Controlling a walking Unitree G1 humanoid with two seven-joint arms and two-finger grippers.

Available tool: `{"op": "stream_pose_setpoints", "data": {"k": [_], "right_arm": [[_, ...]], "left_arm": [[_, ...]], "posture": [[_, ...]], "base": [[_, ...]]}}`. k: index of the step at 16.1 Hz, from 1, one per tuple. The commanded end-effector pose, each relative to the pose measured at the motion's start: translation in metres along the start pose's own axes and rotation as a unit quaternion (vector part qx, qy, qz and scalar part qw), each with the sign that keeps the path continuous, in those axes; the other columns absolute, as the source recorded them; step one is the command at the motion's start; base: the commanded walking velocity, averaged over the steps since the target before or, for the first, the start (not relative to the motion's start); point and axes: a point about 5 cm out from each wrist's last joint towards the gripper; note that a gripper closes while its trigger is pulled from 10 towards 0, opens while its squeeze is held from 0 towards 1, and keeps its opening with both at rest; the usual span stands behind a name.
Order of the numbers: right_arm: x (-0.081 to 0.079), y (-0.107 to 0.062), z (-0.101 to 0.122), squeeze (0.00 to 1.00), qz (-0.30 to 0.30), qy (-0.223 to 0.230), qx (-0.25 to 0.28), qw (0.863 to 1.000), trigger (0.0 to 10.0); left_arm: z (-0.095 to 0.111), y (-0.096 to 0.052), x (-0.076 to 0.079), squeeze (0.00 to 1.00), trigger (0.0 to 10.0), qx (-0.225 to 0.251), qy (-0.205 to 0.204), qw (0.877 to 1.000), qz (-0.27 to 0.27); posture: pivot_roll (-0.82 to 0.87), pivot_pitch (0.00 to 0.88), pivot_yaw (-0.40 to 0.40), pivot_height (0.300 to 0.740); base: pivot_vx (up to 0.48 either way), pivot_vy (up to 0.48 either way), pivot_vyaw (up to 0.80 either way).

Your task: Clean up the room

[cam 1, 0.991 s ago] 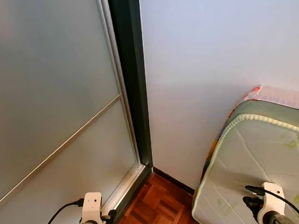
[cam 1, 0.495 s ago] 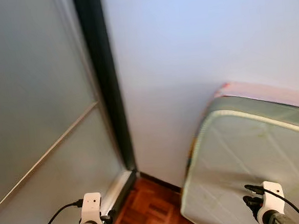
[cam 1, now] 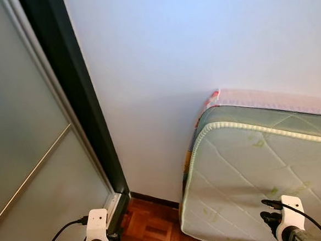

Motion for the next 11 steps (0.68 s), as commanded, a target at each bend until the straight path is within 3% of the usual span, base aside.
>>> {"op": "stream_pose_setpoints", "data": {"k": [1, 9, 11], "right_arm": [[0.0028, -0.0004, 0.0013, 0.0, -0.002, -0.002, -0.002, 1.0, 10.0], [0.0021, -0.0003, 0.0012, 0.0, 0.003, -0.008, -0.005, 1.0, 10.0], [0.0017, -0.0002, 0.0012, 0.0, 0.005, -0.01, -0.005, 1.0, 10.0]], "left_arm": [[-0.0087, -0.0025, -0.0047, 0.0, 10.0, -0.014, 0.0, 1.0, 0.006], [-0.01, -0.0022, -0.0015, 0.0, 10.0, -0.015, 0.0, 1.0, 0.004], [-0.0093, -0.0032, -0.0075, 0.0, 10.0, -0.015, 0.0, 1.0, 0.007]], "posture": [[-0.06, 0.0, -0.005, 0.74], [-0.06, 0.0, 0.001, 0.74], [-0.06, 0.0, 0.001, 0.74]], "base": [[0.0, 0.0, -0.8], [0.0, 0.0, -0.8], [0.0, 0.0, -0.8]]}}
Point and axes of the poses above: a point about 5 cm out from each wrist's last joint towards the gripper, its own y axis pointing out of the wrist towards the gripper, its own z axis along the axis of the wrist's last joint, x = y × z, and after that the axes turned 8 degrees about -y, right-handed
